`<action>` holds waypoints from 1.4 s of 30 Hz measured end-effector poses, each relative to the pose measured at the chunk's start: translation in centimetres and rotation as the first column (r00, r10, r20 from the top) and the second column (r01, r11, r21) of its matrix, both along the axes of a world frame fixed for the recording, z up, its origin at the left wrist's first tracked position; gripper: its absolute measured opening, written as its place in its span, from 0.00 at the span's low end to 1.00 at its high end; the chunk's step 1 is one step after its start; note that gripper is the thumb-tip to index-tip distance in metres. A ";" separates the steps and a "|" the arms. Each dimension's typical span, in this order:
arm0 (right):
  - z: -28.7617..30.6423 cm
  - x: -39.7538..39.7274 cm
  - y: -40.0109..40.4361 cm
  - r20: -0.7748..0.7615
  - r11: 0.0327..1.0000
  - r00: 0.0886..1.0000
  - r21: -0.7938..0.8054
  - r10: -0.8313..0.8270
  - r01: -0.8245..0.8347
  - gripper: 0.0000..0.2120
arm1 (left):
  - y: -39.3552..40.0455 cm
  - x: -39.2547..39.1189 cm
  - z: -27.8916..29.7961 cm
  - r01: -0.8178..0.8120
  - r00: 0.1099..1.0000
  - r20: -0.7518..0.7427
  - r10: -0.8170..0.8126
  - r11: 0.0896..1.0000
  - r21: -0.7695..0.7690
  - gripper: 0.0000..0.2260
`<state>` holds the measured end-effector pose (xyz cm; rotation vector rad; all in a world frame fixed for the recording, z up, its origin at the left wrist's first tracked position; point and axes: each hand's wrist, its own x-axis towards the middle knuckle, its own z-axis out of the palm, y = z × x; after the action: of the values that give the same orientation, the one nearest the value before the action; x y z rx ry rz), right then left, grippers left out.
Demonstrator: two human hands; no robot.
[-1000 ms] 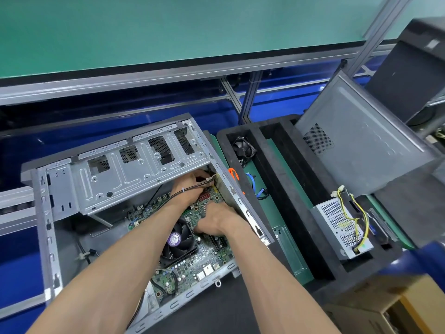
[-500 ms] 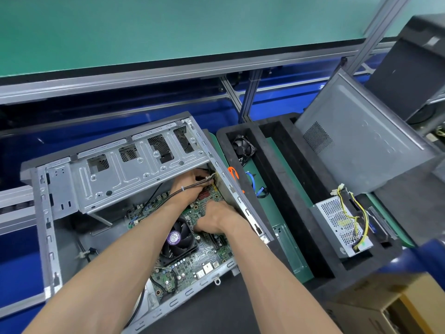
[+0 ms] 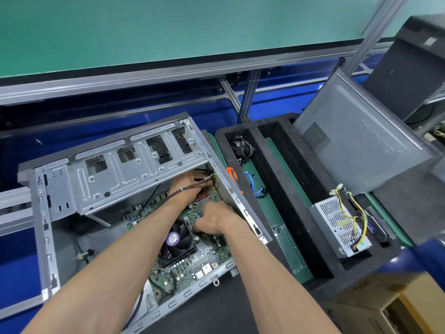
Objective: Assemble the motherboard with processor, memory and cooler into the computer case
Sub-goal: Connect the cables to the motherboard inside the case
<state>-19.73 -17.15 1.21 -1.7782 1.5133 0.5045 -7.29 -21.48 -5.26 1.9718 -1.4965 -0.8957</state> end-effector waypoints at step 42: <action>0.2 0.1 0.2 -0.012 1.000 1.000 0.031 -0.003 0.003 0.32 | 3.4 1.3 2.8 0.009 0.998 -0.069 -0.004 0.998 0.065 0.13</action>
<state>-19.59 -16.99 1.45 -1.7516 1.5083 0.5353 -5.97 -18.08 -2.47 1.9625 -1.4526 -1.0173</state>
